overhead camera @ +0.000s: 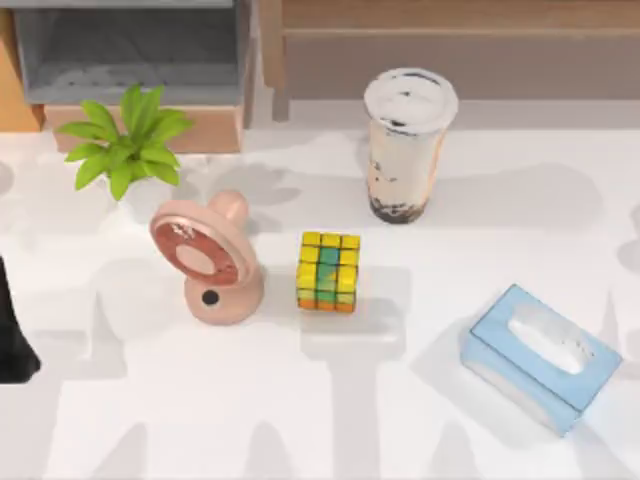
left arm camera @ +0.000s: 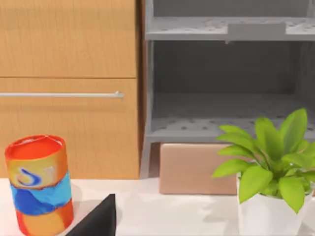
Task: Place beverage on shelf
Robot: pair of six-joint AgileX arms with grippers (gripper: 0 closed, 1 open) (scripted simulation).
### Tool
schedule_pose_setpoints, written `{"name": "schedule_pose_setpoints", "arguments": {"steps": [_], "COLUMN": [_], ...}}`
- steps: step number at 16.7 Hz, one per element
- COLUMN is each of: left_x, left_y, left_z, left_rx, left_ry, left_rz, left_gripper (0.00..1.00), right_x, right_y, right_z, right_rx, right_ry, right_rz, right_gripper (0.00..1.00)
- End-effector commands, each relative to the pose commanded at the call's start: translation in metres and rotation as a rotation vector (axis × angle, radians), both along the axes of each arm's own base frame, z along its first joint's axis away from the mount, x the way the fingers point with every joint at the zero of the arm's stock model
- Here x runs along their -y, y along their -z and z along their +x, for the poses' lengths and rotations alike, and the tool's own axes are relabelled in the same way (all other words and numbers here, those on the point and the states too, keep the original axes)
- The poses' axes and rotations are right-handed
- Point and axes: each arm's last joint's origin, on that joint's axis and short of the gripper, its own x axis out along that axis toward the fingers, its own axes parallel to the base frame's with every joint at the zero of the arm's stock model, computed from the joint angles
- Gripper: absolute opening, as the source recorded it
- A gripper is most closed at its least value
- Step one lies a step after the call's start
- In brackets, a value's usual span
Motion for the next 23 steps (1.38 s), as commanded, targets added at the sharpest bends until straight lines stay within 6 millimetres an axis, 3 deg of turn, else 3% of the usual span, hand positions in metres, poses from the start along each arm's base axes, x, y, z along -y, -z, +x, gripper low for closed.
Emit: {"name": "schedule_pose_setpoints", "arguments": {"steps": [3, 7, 12, 15, 17, 20, 23], "left_x": [0.000, 0.000, 0.000, 0.000, 0.000, 0.000, 0.000], "left_y": [0.000, 0.000, 0.000, 0.000, 0.000, 0.000, 0.000], "left_z": [0.000, 0.000, 0.000, 0.000, 0.000, 0.000, 0.000], "left_rx": [0.000, 0.000, 0.000, 0.000, 0.000, 0.000, 0.000], "left_ry": [0.000, 0.000, 0.000, 0.000, 0.000, 0.000, 0.000], "left_rz": [0.000, 0.000, 0.000, 0.000, 0.000, 0.000, 0.000], "left_gripper": [1.00, 1.00, 1.00, 1.00, 1.00, 1.00, 1.00], "right_x": [0.000, -0.006, -0.030, -0.061, -0.089, -0.138, -0.186], "right_y": [-0.002, -0.024, -0.057, -0.061, -0.054, -0.029, 0.004], "right_z": [0.000, 0.007, 0.043, 0.080, 0.106, 0.137, 0.154], "right_rx": [0.002, 0.017, -0.037, -0.105, -0.151, -0.203, -0.224], "right_ry": [0.001, 0.006, 0.006, 0.005, 0.006, 0.009, 0.012], "right_rz": [0.000, 0.007, 0.037, 0.048, 0.046, 0.031, 0.010], "right_gripper": [1.00, 1.00, 1.00, 1.00, 1.00, 1.00, 1.00]}}
